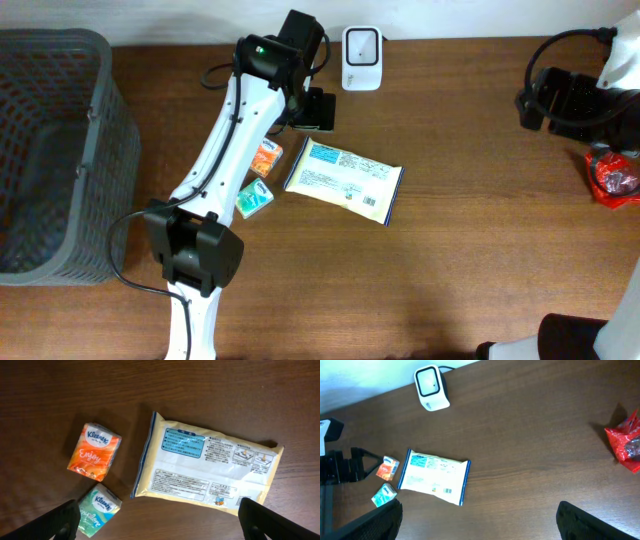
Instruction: Scan the item barcode
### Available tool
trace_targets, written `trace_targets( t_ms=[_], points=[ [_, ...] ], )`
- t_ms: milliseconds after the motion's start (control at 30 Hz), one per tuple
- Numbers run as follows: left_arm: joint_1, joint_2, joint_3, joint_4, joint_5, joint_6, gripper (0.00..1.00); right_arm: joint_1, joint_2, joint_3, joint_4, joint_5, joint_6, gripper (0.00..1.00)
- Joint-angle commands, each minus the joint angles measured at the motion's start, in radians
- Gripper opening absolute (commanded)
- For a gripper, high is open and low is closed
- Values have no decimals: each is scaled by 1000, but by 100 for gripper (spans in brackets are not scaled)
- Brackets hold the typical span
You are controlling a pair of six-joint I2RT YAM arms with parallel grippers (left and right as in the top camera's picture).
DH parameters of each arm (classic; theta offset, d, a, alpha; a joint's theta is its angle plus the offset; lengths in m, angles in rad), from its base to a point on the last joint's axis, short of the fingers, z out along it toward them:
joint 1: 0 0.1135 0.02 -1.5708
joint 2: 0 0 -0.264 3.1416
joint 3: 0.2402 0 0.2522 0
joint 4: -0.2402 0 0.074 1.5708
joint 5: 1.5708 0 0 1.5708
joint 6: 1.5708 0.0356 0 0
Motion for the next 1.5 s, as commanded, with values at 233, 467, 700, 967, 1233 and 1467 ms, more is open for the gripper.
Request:
trace_targets(
  t_ms=[233, 467, 700, 967, 1233, 1467],
  points=[
    [-9, -13, -54, 103, -16, 47, 55, -6, -15, 7, -6, -12, 12, 98],
    [-10, -11, -75, 229, -66, 48, 77, -6, -15, 7, -6, -12, 12, 99],
    [-8, -11, -123, 208, -35, 145, 84, -6, -15, 7, -6, -12, 12, 98],
    [-35, -11, -241, 114, 209, 136, 98, -6, -15, 7, -6, -12, 12, 98],
    [-37, -18, -235, 28, 191, 137, 99, -6, -15, 7, -6, -12, 12, 98],
    [60, -92, -170, 3, 160, 137, 99, -6, -15, 7, -6, -12, 12, 98]
  ],
)
